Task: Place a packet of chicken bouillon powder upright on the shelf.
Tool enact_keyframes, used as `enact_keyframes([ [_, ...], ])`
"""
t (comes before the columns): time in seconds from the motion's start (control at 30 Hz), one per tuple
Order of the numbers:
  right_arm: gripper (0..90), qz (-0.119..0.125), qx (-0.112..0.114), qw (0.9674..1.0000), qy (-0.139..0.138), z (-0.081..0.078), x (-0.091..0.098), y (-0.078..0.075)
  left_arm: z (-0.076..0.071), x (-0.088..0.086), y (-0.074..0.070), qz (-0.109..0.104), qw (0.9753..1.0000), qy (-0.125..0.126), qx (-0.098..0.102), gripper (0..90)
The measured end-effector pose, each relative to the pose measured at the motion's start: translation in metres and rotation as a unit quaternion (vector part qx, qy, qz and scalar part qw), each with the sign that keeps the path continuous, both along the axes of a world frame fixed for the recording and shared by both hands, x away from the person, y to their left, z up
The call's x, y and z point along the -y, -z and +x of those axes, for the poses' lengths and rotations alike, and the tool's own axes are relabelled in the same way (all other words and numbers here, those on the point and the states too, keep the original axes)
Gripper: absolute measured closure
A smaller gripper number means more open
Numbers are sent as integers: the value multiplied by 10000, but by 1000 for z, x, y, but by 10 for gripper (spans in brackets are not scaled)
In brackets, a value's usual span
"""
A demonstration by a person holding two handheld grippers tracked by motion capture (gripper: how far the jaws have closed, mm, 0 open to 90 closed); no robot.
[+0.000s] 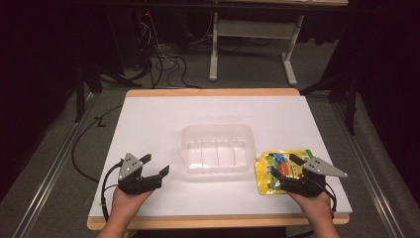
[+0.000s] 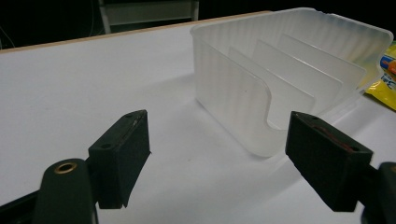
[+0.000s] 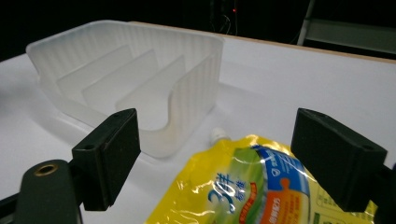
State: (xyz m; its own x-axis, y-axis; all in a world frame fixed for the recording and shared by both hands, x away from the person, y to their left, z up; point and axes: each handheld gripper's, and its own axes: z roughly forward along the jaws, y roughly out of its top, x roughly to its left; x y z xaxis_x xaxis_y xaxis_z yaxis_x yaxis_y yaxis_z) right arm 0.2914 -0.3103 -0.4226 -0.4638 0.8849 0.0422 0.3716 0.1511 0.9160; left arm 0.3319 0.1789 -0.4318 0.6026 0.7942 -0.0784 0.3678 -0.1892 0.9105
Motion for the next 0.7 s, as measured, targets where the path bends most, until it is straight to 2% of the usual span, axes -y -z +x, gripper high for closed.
enact_keyframes([
  [0.17, 156, -243, -283, 9992, 155, -6, 11, 10, 8, 8, -1, -86, 9999, 110, -17, 224],
  [0.2, 156, -243, -283, 9992, 155, -6, 11, 10, 8, 8, -1, -86, 9999, 110, -17, 224],
  [0.23, 155, -250, -430, 9985, 235, -10, 17, 13, 12, 13, -2, -100, 9998, 174, -9, 224],
  [0.3, 169, -164, -538, 9980, 289, -15, 20, 14, 15, 19, -3, -112, 9996, 243, 14, 224],
  [0.37, 203, -148, -549, 9981, 242, -18, 18, 14, 17, 22, -3, -142, 9995, 269, 11, 226],
  [0.4, 290, -242, -533, 9982, 107, -25, 6, 16, 18, 27, -4, -133, 9993, 344, 48, 226],
  [0.43, 322, -305, -584, 9978, 12, -27, -2, 18, 18, 29, -5, -117, 9992, 373, 67, 227],
  [0.57, 323, -714, -860, 9934, -274, -26, -33, 30, 18, 31, -6, -139, 9990, 427, 79, 228],
  [0.7, 296, -969, -1118, 9885, -317, -20, -47, 44, 18, 29, -6, -172, 9990, 408, 83, 229],
])
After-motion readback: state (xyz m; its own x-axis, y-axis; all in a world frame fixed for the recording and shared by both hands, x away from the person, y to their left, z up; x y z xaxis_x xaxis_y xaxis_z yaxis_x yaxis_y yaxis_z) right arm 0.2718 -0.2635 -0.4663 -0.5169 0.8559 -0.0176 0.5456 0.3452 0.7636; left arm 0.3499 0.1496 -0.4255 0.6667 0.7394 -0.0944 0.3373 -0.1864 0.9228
